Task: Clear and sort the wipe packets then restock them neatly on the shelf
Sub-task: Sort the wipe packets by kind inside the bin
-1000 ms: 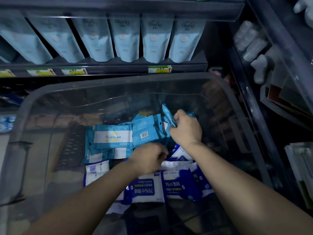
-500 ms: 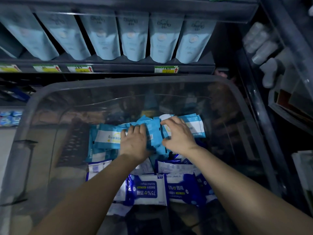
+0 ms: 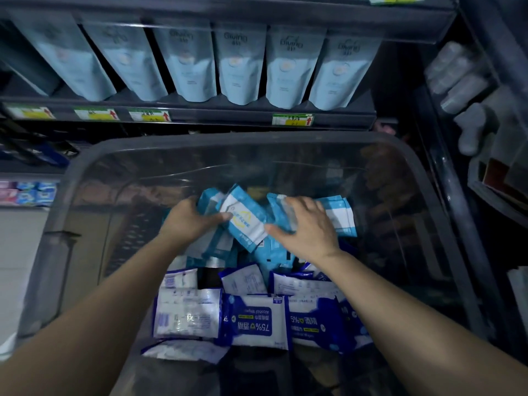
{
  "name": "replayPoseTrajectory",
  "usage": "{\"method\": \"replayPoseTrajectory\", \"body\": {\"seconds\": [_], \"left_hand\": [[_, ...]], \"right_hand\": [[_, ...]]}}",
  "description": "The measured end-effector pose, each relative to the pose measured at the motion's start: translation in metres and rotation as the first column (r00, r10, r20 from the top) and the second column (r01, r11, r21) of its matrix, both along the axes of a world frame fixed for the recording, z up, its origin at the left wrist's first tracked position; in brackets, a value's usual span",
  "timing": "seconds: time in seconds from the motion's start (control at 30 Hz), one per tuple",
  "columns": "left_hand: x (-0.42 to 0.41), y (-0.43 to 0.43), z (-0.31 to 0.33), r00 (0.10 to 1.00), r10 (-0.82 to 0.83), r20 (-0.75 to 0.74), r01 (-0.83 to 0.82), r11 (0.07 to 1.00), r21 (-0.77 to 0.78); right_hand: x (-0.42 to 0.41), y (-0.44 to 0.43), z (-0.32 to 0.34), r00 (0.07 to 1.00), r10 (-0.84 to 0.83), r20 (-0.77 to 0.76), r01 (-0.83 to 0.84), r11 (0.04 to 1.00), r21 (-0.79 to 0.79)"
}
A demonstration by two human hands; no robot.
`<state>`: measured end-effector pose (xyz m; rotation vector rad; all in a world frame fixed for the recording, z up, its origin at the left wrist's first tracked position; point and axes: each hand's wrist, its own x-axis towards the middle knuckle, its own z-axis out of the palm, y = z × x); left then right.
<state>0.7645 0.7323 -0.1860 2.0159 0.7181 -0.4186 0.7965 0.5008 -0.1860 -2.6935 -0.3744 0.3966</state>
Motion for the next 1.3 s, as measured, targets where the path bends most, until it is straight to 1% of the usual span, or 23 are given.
{"method": "replayPoseTrajectory", "body": {"seconds": [0.03,0.07,0.13,0.17,0.2,0.27,0.33,0.37,0.43,0.5,0.57,0.67,0.7,0.8,0.83,0.93,1.0,1.07,1.13,1.23,1.3], "left_hand": [[-0.002,0.007,-0.007,0.999,-0.024,-0.040,0.030,0.986,0.165],[-0.005,0.013,-0.013,0.997,-0.025,-0.067,0.041,0.965,0.259],[-0.010,0.022,-0.024,0.998,-0.004,-0.067,0.024,0.950,0.310],[-0.013,0.025,-0.029,0.999,0.003,-0.054,0.014,0.947,0.321],[-0.015,0.025,-0.032,0.999,0.006,-0.044,0.009,0.941,0.339],[-0.018,0.022,-0.037,0.999,0.002,-0.040,0.014,0.915,0.403],[-0.022,0.014,-0.039,1.000,-0.013,-0.015,0.019,0.887,0.462],[-0.024,0.011,-0.039,1.000,-0.020,0.002,0.017,0.880,0.474],[-0.028,0.005,-0.039,1.000,-0.014,0.010,0.008,0.895,0.447],[-0.029,0.002,-0.038,1.000,0.009,-0.007,-0.006,0.925,0.381],[-0.027,0.003,-0.036,0.999,0.038,-0.009,-0.033,0.945,0.326],[-0.027,0.006,-0.033,0.996,0.083,-0.011,-0.077,0.960,0.270],[-0.027,0.006,-0.032,0.996,0.089,-0.005,-0.085,0.963,0.256],[-0.028,0.006,-0.029,0.994,0.106,0.009,-0.106,0.968,0.228],[-0.028,0.006,-0.028,0.993,0.116,0.009,-0.115,0.969,0.218],[-0.025,0.009,-0.029,0.990,0.143,0.004,-0.141,0.973,0.182],[-0.023,0.013,-0.029,0.989,0.146,0.002,-0.145,0.978,0.153],[-0.023,0.016,-0.029,0.984,0.176,0.006,-0.176,0.979,0.106],[-0.025,0.020,-0.029,0.974,0.226,0.008,-0.226,0.972,0.067],[-0.027,0.023,-0.027,0.965,0.262,0.002,-0.261,0.963,0.064],[-0.027,0.021,-0.024,0.965,0.261,0.007,-0.261,0.963,0.072]], "right_hand": [[-0.003,0.003,0.000,0.999,0.029,-0.018,-0.030,1.000,-0.005],[-0.005,0.005,-0.001,1.000,0.020,-0.022,-0.020,1.000,0.007],[-0.005,0.010,-0.004,0.999,-0.037,0.029,0.037,0.999,-0.009],[-0.004,0.012,-0.006,0.997,-0.057,0.051,0.060,0.996,-0.062],[-0.002,0.014,-0.007,0.996,-0.077,0.041,0.081,0.990,-0.114],[0.002,0.018,-0.007,0.991,-0.126,-0.050,0.116,0.980,-0.163],[0.004,0.024,-0.007,0.980,-0.139,-0.140,0.120,0.984,-0.135],[0.004,0.028,-0.007,0.968,-0.155,-0.196,0.138,0.986,-0.097],[0.004,0.032,-0.007,0.917,-0.206,-0.341,0.210,0.977,-0.024],[0.001,0.034,-0.009,0.871,-0.252,-0.423,0.284,0.959,0.015],[-0.003,0.037,-0.009,0.873,-0.276,-0.402,0.319,0.947,0.044],[-0.007,0.043,-0.009,0.930,-0.263,-0.258,0.272,0.962,-0.001],[-0.006,0.044,-0.010,0.928,-0.263,-0.263,0.274,0.962,0.004],[-0.001,0.040,-0.009,0.854,-0.285,-0.435,0.355,0.931,0.087],[0.000,0.038,-0.009,0.835,-0.286,-0.471,0.370,0.924,0.094],[-0.002,0.033,-0.011,0.803,-0.295,-0.518,0.407,0.906,0.116],[-0.005,0.031,-0.014,0.788,-0.286,-0.546,0.454,0.868,0.201],[-0.005,0.029,-0.015,0.804,-0.276,-0.527,0.467,0.841,0.272],[-0.003,0.028,-0.010,0.846,-0.274,-0.458,0.442,0.841,0.313],[0.005,0.033,0.009,0.938,-0.250,-0.240,0.328,0.865,0.380],[0.006,0.035,0.019,0.972,-0.217,-0.091,0.235,0.884,0.404]]}}
